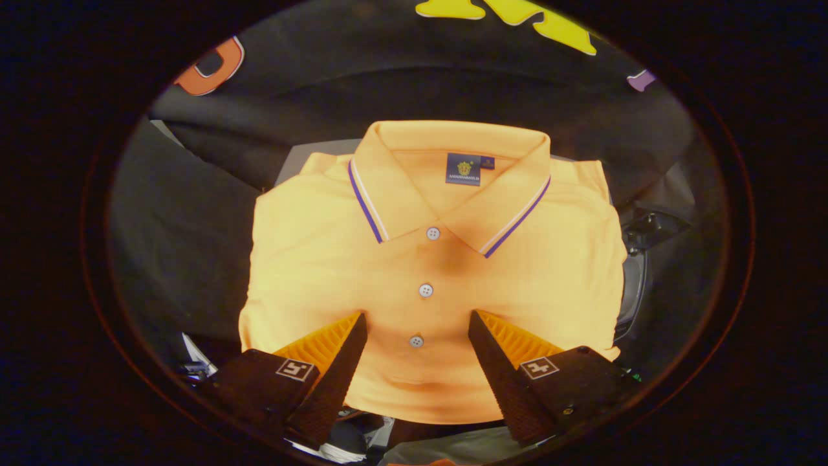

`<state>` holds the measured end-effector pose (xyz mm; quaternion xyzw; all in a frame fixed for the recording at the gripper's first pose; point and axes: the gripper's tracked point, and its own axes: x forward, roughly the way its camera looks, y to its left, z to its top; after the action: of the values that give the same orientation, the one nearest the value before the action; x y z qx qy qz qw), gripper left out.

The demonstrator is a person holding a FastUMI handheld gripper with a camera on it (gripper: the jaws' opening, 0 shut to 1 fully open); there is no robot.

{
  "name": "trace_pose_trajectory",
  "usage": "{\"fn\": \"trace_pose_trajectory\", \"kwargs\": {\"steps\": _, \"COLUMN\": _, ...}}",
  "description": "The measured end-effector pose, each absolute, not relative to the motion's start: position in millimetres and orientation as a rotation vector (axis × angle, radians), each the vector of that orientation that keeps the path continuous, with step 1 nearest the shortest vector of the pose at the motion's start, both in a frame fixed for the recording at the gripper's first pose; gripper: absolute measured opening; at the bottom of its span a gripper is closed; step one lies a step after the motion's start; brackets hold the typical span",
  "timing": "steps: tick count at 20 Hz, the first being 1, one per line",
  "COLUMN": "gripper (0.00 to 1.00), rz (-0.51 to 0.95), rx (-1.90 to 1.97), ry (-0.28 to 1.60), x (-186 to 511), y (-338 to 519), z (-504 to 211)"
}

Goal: Put the clothes into the washing machine and then close the washing machine lid.

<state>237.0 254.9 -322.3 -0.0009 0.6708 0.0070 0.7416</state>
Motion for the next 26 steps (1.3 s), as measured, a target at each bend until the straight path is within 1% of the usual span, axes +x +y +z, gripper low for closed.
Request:
{"fn": "trace_pose_trajectory", "kwargs": {"steps": 2, "gripper": 1.00, "rz": -0.020, "rx": -0.056, "ry": 1.468, "x": 240, "y": 259, "z": -330}}
{"fn": "trace_pose_trajectory", "kwargs": {"steps": 6, "gripper": 0.98, "rz": -0.008, "rx": -0.076, "ry": 1.517, "x": 238, "y": 264, "z": -333}}
{"fn": "trace_pose_trajectory", "kwargs": {"steps": 10, "gripper": 0.97, "rz": -0.016, "rx": -0.081, "ry": 1.482, "x": 237, "y": 264, "z": -333}}
{"fn": "trace_pose_trajectory", "kwargs": {"steps": 12, "gripper": 0.93, "rz": -0.009, "rx": -0.087, "ry": 1.472, "x": 237, "y": 266, "z": -333}}
{"fn": "trace_pose_trajectory", "kwargs": {"steps": 13, "gripper": 0.87, "rz": -0.010, "rx": -0.089, "ry": 1.470, "x": 236, "y": 267, "z": -333}}
{"fn": "trace_pose_trajectory", "kwargs": {"steps": 15, "gripper": 0.81, "rz": -0.014, "rx": -0.083, "ry": 1.467, "x": 236, "y": 266, "z": -332}}
{"fn": "trace_pose_trajectory", "kwargs": {"steps": 16, "gripper": 0.80, "rz": -0.012, "rx": -0.082, "ry": 1.466, "x": 236, "y": 266, "z": -331}}
{"fn": "trace_pose_trajectory", "kwargs": {"steps": 17, "gripper": 0.73, "rz": -0.024, "rx": -0.073, "ry": 1.466, "x": 238, "y": 264, "z": -330}}
{"fn": "trace_pose_trajectory", "kwargs": {"steps": 18, "gripper": 0.69, "rz": -0.027, "rx": -0.061, "ry": 1.466, "x": 236, "y": 263, "z": -331}}
{"fn": "trace_pose_trajectory", "kwargs": {"steps": 21, "gripper": 0.40, "rz": -0.040, "rx": -0.049, "ry": 1.465, "x": 242, "y": 263, "z": -330}}
{"fn": "trace_pose_trajectory", "kwargs": {"steps": 23, "gripper": 0.30, "rz": -0.033, "rx": -0.046, "ry": 1.460, "x": 243, "y": 264, "z": -329}}
{"fn": "trace_pose_trajectory", "kwargs": {"steps": 26, "gripper": 0.22, "rz": 0.000, "rx": -0.037, "ry": 1.463, "x": 244, "y": 261, "z": -329}}
